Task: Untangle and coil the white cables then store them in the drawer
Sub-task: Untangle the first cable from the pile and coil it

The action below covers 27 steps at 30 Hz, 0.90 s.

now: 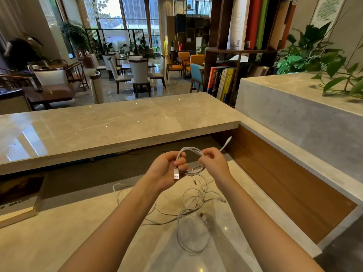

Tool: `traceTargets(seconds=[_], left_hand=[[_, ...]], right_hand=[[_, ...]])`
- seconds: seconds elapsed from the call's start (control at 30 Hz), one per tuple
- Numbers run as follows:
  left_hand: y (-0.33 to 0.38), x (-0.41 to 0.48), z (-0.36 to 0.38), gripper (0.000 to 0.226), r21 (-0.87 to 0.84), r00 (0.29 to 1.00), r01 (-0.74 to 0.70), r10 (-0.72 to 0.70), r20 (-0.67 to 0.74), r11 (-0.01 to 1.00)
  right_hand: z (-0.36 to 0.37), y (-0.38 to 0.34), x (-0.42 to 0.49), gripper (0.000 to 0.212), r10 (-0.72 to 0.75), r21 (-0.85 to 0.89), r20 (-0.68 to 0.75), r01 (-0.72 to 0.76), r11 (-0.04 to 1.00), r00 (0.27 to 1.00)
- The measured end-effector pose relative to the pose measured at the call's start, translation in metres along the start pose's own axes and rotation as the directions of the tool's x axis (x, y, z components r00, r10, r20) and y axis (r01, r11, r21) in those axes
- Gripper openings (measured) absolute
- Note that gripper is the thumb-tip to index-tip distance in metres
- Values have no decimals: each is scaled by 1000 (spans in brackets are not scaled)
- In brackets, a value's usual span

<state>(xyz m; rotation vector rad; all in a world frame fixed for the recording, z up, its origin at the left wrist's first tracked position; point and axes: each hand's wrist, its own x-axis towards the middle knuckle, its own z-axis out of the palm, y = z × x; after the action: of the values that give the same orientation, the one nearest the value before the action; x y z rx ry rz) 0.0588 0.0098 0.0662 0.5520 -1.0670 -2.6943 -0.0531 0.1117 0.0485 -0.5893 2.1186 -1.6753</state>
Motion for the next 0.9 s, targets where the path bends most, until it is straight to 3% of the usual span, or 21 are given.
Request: traceTargets(seconds=[0.07,0.13,0.2,0.27,0.33,0.4,0.47,0.53,0.63,0.7,0.73,0.83,0.9], left_hand=[[5,0,-2,25,48,999,-3,1,37,999],[10,-1,-3,29,131,999,-39,35,36,991],[12,-1,-4,22,331,989,-146,147,21,932],[11,-1,-4,22,486,967,-232,255,20,842],[9,-1,-4,27,543,952,-266,307,17,797],[8,-1,-3,30,614,939,-278,342,14,738],[7,0,-4,31,715,929,-267,370,13,646],[5,3,-6,33,804,926,-234,376,15,546],[0,5,-6,33,879,924,-202,381,25,432],[-1,5,-4,32,910,919,-193,393,36,367],[0,5,-4,29,940,917,-179,395,53,289],[3,8,-13,21,993,928,-76,358,104,-92],[4,11,-18,17,967,927,-12,359,106,-256]], right_hand=[[-2,-3,6,18,-151,-195,70,162,967,986],[-4,-7,10,9,-203,-311,183,253,916,962],[-8,-12,7,17,-158,-209,272,218,953,949],[-12,-12,5,15,-81,9,349,84,996,934],[-14,-10,4,14,-13,200,438,-84,976,899],[-13,-8,3,17,9,256,487,-153,955,874],[-9,-9,2,20,-23,123,465,-39,992,885],[-4,-10,3,22,-133,-104,410,191,976,902],[1,-9,5,22,-363,-352,376,494,795,852],[1,-11,4,23,-438,-451,384,580,679,812],[0,-12,4,25,-455,-503,395,602,620,798],[-1,-16,3,26,-458,-632,433,623,461,777],[1,-20,0,26,-473,-615,410,620,487,780]])
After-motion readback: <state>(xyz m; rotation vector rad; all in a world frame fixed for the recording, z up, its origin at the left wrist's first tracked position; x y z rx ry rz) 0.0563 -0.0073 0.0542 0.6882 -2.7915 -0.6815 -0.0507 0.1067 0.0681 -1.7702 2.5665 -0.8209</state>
